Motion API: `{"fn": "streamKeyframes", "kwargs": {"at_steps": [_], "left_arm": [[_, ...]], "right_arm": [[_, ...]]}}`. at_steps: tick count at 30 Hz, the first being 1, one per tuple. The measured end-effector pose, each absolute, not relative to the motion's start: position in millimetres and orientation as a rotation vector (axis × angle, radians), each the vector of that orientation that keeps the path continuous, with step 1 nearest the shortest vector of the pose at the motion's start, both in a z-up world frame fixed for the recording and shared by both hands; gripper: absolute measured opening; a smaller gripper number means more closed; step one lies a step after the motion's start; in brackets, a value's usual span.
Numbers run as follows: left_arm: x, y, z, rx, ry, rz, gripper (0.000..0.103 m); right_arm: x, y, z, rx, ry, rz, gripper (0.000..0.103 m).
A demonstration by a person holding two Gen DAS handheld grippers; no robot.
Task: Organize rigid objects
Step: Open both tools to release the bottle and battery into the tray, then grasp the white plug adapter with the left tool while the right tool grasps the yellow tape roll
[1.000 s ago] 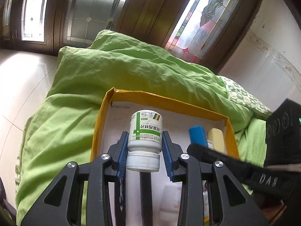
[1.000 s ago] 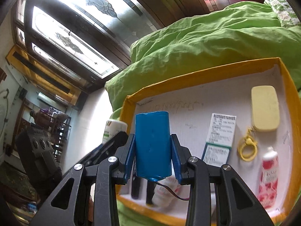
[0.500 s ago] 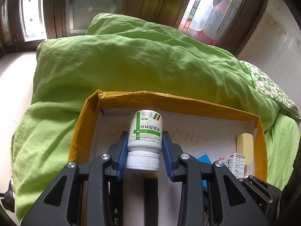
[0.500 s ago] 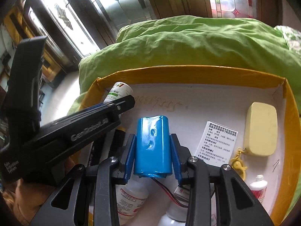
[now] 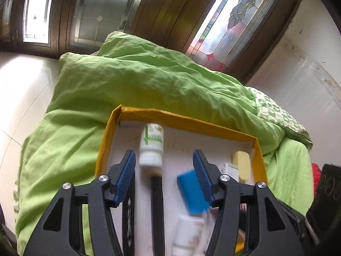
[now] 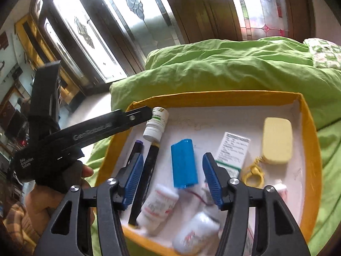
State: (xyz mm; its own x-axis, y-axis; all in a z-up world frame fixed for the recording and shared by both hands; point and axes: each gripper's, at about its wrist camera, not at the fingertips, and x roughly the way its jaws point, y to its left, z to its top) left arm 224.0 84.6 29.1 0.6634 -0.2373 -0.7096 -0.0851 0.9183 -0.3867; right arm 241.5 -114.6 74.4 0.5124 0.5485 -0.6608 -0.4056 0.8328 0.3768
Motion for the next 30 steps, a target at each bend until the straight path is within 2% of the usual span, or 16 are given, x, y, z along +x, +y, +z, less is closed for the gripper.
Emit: {"fn": "streamKeyframes", "kwargs": {"at_steps": [2,5,11,13,15,18,20,25,30], "left_arm": [[196.1,82.7,33.6,-0.412,0.828,-0.086,0.066],[151.0,76.6,34.3,-0.399,0.814,-0.076,0.072],[59.2,45.2,16.3,-0.396,0.858,-0.104,0.073],[34.2,36.8,4.5,-0.419,0.891,-0.106,0.074],[20.2,26.4,-4.0,-0.442,0.942,-0.111,0.074],[7.6,8.9,-0.1,-0.443,0.941,-0.137,0.074],[2.4,-7.5,6.3,-0.387,0.915,-0.147,0.080],[-11.7,-37.1,0.6,-0.337,0.947,-0.185,0.080],[-11.4,-68.8,4.3,-0.258,0.936,-0.228,0.080]], "right_arm": [[232.2,-122.7,79.4,0.204,0.864,0.582,0.063],[213.2,-135.2,85.8,0.242,0.881,0.596,0.069],[175.2,-155.1,86.7,0.324,0.924,0.622,0.080],[157.0,-168.7,81.1,0.349,0.948,0.622,0.093],[139.5,-187.9,71.8,0.357,0.970,0.611,0.097],[125.2,-221.4,57.2,0.354,0.984,0.528,0.100],[123.1,-245.8,49.4,0.381,0.982,0.459,0.101],[128.3,-277.6,53.1,0.466,0.949,0.430,0.101],[118.6,-268.9,61.3,0.397,0.907,0.451,0.101]]}}
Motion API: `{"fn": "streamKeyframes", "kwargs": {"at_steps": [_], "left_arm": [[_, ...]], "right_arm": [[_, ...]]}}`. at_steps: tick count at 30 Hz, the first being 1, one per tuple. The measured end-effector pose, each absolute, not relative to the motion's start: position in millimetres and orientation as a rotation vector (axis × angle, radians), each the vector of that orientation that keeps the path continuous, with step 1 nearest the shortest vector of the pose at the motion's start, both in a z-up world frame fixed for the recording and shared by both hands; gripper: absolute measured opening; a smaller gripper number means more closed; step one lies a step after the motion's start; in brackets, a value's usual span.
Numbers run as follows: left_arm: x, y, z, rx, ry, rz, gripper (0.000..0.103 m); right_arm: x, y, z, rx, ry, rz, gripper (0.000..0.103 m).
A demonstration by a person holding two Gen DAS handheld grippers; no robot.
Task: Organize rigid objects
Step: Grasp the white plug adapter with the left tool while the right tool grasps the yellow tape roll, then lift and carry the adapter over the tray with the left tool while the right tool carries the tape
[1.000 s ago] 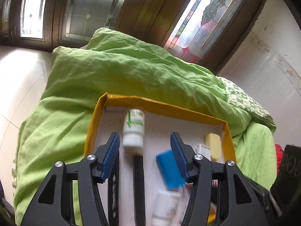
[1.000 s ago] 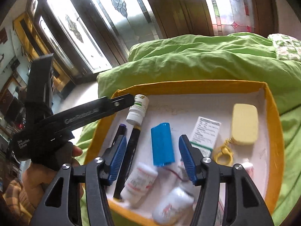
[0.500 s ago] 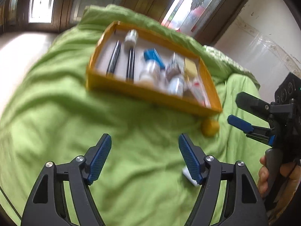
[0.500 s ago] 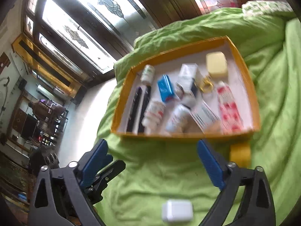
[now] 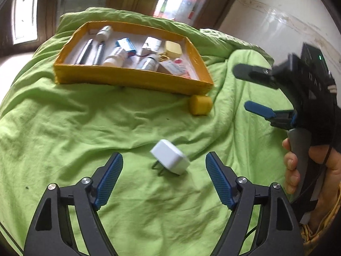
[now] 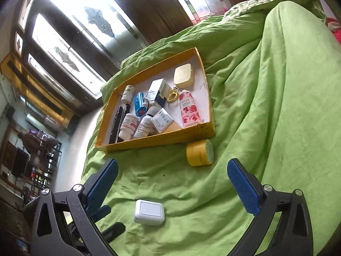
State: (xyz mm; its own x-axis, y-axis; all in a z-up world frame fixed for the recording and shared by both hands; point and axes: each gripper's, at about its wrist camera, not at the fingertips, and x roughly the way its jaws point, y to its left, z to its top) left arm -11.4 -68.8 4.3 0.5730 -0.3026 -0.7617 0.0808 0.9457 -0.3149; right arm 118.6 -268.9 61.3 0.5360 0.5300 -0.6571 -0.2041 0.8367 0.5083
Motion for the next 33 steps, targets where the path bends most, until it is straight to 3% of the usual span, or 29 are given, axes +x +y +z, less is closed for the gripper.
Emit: {"fn": "streamKeyframes", "kwargs": {"at_steps": [9,11,12,14,17,18,22,24,26,27,28,33], "left_arm": [[23.3,-113.5,-17.5,0.004,1.007,-0.357,0.076],[25.7,-108.3,-19.2,0.009,1.003,-0.328,0.035],[26.1,-102.7,-19.3,-0.007,1.003,-0.316,0.035],[24.7,-88.3,-19.6,-0.075,1.012,-0.311,0.023],[19.3,-73.2,-16.9,-0.150,1.004,-0.299,0.015],[16.8,-68.0,-16.0,-0.179,0.997,-0.291,0.015],[6.4,-57.2,-19.5,-0.252,0.981,-0.320,0.019],[2.8,-59.1,-18.6,-0.230,0.971,-0.322,0.030],[2.8,-66.3,-17.8,-0.213,0.981,-0.344,0.049],[2.3,-69.5,-17.7,-0.198,0.982,-0.350,0.052],[0.5,-72.3,-17.4,-0.178,0.980,-0.357,0.055],[-2.4,-86.1,-19.4,-0.091,0.981,-0.353,0.057]], "right_arm": [[113.9,-275.8,62.8,0.413,0.883,0.459,0.101],[113.9,-276.7,62.0,0.408,0.883,0.457,0.100],[115.3,-276.4,60.1,0.404,0.886,0.453,0.097],[117.5,-274.6,56.4,0.389,0.900,0.441,0.080],[124.3,-263.8,44.6,0.348,0.956,0.435,0.059],[128.0,-256.0,39.1,0.316,0.987,0.426,0.054],[140.9,-237.4,22.4,0.231,1.045,0.365,0.051],[149.9,-229.1,13.4,0.175,1.065,0.317,0.050],[157.0,-225.4,4.1,0.151,1.077,0.298,0.041],[159.7,-225.1,0.2,0.146,1.082,0.287,0.032],[161.5,-226.7,-3.8,0.150,1.084,0.281,0.030],[155.8,-239.6,1.9,0.231,1.048,0.316,0.029]]}}
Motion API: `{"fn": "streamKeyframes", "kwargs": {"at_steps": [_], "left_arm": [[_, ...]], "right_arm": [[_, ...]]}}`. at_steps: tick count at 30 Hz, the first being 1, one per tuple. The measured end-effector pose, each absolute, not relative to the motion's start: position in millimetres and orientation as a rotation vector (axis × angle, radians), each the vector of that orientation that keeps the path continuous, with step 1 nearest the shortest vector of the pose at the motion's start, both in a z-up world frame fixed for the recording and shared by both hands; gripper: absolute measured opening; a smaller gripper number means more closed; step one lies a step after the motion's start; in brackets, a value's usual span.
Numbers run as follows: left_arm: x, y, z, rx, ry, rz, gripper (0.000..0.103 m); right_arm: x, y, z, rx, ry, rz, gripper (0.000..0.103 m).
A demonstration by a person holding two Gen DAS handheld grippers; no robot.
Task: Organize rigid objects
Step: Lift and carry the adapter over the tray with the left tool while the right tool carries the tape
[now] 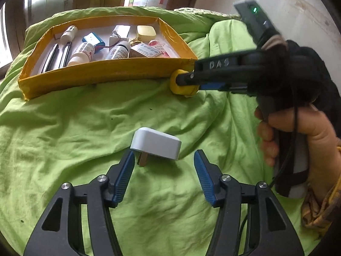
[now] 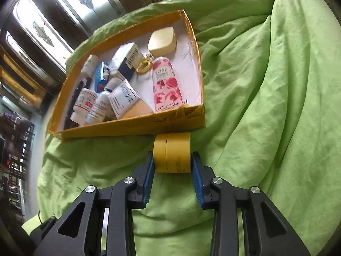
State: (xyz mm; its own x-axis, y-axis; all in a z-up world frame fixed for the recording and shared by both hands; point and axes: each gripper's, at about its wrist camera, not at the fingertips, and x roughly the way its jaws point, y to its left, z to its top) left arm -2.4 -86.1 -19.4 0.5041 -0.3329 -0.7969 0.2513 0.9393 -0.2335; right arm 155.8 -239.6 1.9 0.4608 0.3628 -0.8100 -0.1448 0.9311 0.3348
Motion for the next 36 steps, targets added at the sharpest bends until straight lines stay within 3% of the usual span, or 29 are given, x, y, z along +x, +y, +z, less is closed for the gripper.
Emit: {"fn": "streamKeyframes", "kwargs": {"at_steps": [10,12,22,36], "left_arm": [[11.3,-111.2,-33.0,0.106,0.960,-0.284,0.057],[14.7,-108.2,-33.8,0.086,0.959,-0.277,0.052],[15.1,-48.9,-14.6,-0.212,0.898,-0.185,0.052],[12.4,-38.3,-19.8,-0.181,0.905,-0.062,0.052]], "right_arm": [[145.8,-244.6,11.8,0.271,1.031,0.354,0.029],[146.3,-244.1,8.7,0.271,1.042,0.355,0.029],[133.0,-235.4,20.3,0.255,1.001,0.392,0.029],[122.5,-221.7,22.2,0.212,0.982,0.411,0.029]]}}
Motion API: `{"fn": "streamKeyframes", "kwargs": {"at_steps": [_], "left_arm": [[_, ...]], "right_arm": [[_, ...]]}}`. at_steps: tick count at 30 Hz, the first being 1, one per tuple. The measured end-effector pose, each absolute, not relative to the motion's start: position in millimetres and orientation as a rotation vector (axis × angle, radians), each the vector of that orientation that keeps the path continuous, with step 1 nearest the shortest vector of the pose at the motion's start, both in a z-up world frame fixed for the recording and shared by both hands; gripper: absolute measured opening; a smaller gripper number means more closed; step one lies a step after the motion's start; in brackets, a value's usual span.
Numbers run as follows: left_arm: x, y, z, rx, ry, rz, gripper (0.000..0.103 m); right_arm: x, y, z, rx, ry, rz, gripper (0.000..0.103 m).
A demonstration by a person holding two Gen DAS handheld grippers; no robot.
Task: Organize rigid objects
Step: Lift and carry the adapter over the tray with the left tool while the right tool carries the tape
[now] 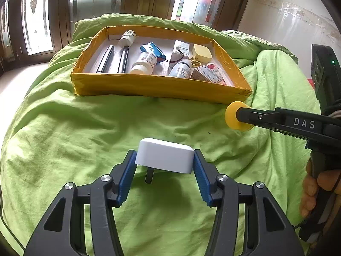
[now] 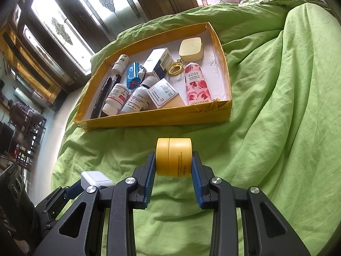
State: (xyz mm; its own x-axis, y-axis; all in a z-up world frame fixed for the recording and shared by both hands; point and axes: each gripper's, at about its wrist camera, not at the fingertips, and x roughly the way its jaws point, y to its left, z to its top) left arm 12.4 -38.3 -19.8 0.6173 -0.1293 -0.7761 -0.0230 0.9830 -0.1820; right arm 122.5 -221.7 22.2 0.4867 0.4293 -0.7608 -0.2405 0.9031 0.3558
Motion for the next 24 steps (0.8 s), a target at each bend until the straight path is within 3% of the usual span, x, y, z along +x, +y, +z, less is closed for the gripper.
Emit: {"fn": "streamKeyframes", "kwargs": {"at_steps": [24], "left_arm": [[8.8,-23.7,-9.9,-0.235,0.849,-0.035,0.052]], "right_arm": [[114.9,-218.3,35.5,0.217,0.942,0.424,0.029]]}}
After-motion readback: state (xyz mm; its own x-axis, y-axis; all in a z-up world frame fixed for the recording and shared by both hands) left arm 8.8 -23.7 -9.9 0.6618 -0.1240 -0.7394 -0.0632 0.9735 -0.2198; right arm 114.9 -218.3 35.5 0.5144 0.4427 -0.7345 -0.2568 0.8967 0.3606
